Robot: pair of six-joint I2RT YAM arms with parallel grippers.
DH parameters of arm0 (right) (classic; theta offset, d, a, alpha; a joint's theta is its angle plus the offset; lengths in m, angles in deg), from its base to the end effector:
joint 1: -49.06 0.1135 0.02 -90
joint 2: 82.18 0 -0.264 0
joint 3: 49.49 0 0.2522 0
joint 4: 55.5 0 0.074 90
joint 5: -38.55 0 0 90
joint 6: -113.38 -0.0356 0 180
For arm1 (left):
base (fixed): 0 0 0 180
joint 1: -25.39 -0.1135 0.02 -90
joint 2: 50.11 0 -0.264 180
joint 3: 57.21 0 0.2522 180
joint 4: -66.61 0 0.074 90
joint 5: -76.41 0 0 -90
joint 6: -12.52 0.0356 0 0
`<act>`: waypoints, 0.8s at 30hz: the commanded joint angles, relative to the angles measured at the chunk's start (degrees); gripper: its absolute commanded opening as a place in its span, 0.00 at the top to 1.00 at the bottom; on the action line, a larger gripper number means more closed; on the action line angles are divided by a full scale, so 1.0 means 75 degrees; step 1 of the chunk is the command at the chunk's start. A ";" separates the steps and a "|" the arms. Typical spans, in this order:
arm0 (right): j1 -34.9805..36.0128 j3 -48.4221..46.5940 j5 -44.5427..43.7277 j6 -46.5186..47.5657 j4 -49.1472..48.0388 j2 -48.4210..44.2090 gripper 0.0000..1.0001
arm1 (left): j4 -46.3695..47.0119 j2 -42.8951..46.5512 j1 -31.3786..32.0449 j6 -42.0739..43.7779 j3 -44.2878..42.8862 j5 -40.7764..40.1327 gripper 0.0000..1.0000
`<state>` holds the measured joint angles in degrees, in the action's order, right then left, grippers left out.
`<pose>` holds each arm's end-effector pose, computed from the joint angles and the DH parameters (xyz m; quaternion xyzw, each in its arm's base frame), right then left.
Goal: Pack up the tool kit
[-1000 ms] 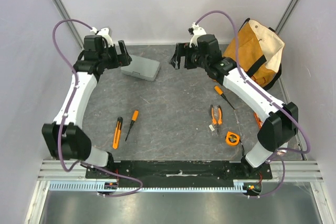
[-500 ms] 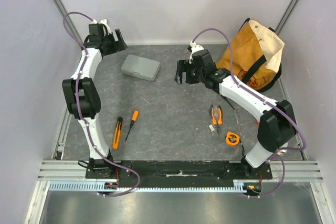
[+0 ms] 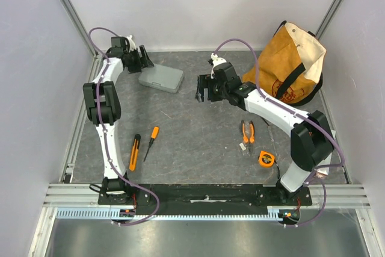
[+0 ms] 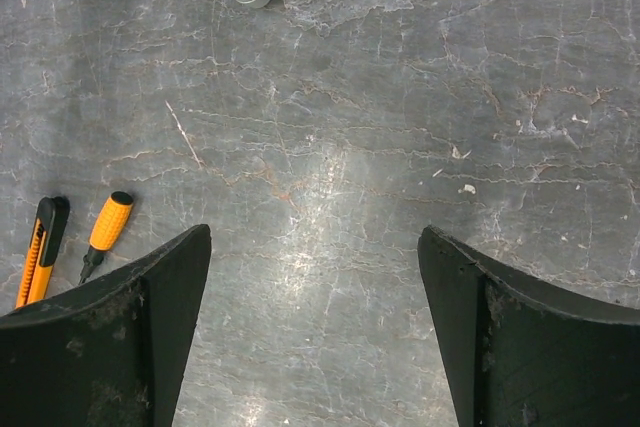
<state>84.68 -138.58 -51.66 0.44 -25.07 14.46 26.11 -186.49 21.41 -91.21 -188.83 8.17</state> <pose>0.3146 0.2252 0.2751 -0.0984 0.8933 0.2130 0.3833 0.5374 0.0242 0.1987 -0.0688 0.9084 -0.2057 0.3576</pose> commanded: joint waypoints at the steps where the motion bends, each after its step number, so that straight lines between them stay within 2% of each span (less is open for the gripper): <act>1: 0.0009 0.0001 0.0004 -0.0199 -0.0511 0.0146 0.09 | 0.0541 0.0358 0.0016 -0.0394 0.0701 0.0755 0.18; 5: 0.0021 0.0036 0.0004 -0.0305 -0.0593 0.0298 0.10 | 0.0730 0.0617 0.0016 -0.0559 0.1347 0.0801 0.21; 7: 0.0021 0.0071 0.0004 -0.0351 -0.0651 0.0380 0.11 | 0.0904 0.0815 0.0028 -0.0687 0.1803 0.1116 0.25; 19: 0.0021 0.0013 -0.0089 -0.0855 -0.0980 0.1024 0.18 | 0.4243 0.3228 0.0438 -0.2187 0.6652 0.0943 0.39; 24: 0.0009 0.0001 -0.0476 -0.1101 -0.0980 0.1247 0.20 | 0.5240 0.4190 0.1421 -0.2679 0.8306 0.0464 0.40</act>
<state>84.68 -138.47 -52.44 -5.61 -30.29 22.67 58.11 -160.24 26.72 -107.02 -133.89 14.42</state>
